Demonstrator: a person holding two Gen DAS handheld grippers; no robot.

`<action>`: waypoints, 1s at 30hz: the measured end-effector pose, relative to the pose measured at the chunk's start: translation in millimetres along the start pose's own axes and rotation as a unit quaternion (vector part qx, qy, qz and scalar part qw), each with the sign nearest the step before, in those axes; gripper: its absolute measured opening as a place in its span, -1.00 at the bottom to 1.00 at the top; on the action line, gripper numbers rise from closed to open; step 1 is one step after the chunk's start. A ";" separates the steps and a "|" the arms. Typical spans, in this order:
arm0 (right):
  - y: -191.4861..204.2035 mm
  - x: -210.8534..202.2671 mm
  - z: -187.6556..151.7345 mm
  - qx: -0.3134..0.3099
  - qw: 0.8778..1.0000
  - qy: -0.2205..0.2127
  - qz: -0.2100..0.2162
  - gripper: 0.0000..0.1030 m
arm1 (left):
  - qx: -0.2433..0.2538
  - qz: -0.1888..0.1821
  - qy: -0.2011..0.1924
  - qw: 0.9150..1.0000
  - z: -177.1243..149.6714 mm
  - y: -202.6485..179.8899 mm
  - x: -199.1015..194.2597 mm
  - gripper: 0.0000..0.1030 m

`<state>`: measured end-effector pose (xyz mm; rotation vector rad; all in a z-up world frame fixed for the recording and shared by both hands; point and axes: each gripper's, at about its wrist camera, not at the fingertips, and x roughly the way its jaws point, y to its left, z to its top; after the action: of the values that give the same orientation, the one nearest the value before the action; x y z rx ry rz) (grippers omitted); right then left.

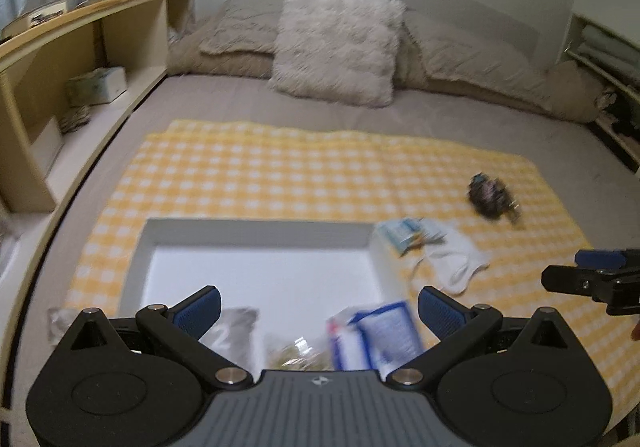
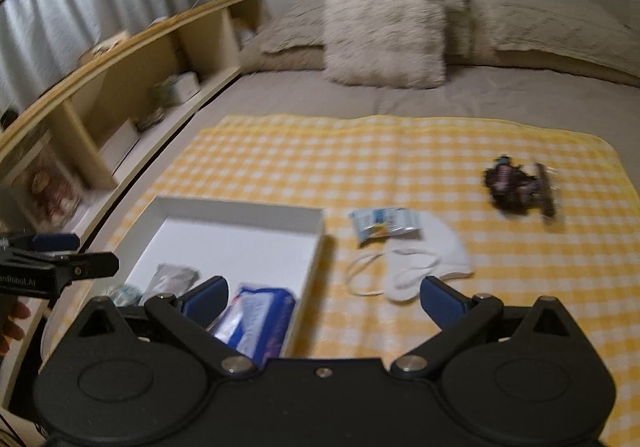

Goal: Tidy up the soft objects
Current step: 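Withdraw both tools up and away from the tray toward the remaining items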

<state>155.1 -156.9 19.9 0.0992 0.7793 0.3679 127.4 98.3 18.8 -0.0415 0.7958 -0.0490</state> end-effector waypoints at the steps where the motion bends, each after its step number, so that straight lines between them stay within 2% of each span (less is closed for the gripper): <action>1: -8.4 -3.1 1.6 0.009 1.000 -0.005 -0.002 1.00 | -0.001 -0.004 -0.004 1.000 1.8 -6.0 1.3 1.00; 6: -42.8 -13.4 7.3 0.037 0.999 -0.029 -0.023 1.00 | -0.009 -0.024 -0.023 0.999 13.2 -36.6 13.9 1.00; 13: -87.9 -16.5 17.6 0.063 0.994 -0.061 -0.063 1.00 | 0.011 -0.045 -0.048 0.998 21.9 -78.1 40.4 1.00; 19: -119.4 -1.9 26.1 0.075 0.989 -0.086 -0.098 1.00 | 0.029 -0.055 -0.034 0.997 34.9 -110.3 78.7 1.00; 22: -134.2 7.4 31.8 0.078 0.985 -0.101 -0.115 1.00 | 0.012 -0.072 -0.026 0.997 44.7 -121.6 98.2 1.00; 26: -156.1 21.3 40.2 0.096 0.979 -0.122 -0.133 1.00 | -0.024 -0.095 0.004 0.995 56.8 -136.0 130.2 1.00; 30: -180.8 38.6 49.0 0.118 0.973 -0.136 -0.145 1.00 | -0.045 -0.094 0.031 0.994 63.8 -148.9 166.9 1.00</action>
<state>266.6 -309.2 -11.2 0.2515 0.5516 -0.0190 285.4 -59.0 -47.3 -0.2010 0.8547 -0.1945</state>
